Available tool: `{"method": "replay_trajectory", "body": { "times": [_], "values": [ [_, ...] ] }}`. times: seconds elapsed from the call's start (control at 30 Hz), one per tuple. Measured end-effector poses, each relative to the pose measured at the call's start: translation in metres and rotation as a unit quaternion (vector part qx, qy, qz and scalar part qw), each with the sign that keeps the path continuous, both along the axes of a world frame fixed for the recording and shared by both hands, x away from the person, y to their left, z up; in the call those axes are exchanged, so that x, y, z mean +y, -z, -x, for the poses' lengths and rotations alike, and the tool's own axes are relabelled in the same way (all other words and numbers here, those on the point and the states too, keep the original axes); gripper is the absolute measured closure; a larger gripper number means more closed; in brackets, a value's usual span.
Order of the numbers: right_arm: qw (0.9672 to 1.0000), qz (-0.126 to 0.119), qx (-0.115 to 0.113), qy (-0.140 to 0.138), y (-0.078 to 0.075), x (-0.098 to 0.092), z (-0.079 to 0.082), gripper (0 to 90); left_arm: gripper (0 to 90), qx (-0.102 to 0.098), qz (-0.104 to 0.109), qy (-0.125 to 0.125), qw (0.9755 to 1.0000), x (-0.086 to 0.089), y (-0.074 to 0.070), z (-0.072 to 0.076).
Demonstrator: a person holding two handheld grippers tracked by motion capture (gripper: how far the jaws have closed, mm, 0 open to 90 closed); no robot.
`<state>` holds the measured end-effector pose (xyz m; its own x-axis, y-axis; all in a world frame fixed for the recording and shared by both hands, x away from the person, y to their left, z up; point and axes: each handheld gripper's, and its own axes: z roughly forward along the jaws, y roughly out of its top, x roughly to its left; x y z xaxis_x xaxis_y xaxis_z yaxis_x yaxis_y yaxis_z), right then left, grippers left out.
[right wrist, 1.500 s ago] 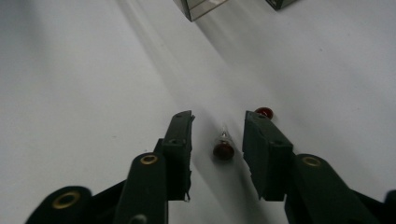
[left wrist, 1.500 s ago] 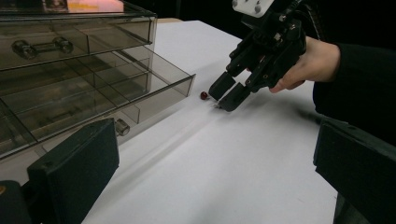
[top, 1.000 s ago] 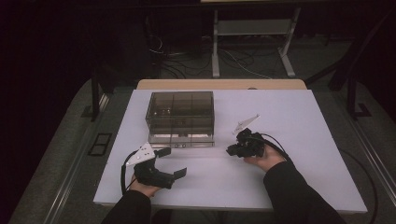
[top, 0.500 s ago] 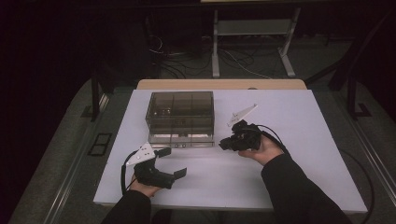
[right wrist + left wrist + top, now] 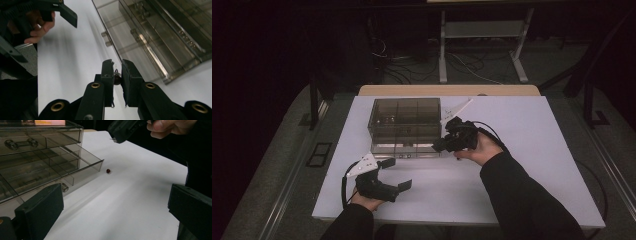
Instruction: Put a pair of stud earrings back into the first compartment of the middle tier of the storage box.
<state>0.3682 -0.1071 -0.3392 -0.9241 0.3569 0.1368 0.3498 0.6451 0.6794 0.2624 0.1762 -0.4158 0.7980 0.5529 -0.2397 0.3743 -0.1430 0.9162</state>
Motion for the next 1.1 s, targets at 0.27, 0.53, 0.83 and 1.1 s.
{"method": "replay_trajectory", "body": {
  "times": [0.27,0.53,0.83,1.1],
  "values": [
    [0.9998,0.001,-0.001,-0.018,-0.005,0.022,-0.009,79.2,0.0,0.001,0.001,-0.001,1.0,0.002,0.0,-0.001],
    [0.9994,0.002,-0.005,-0.035,-0.012,0.042,-0.018,79.3,0.0,0.003,0.002,-0.002,1.0,0.004,0.0,-0.002],
    [0.9986,0.0,-0.011,-0.052,-0.019,0.067,-0.031,79.3,0.0,0.005,0.008,-0.004,0.9999,0.006,0.0,-0.002],
    [0.9977,0.005,-0.008,-0.067,-0.019,0.09,-0.041,79.3,0.0,0.009,0.012,-0.002,0.9999,0.006,0.0,-0.003]
  ]
}}
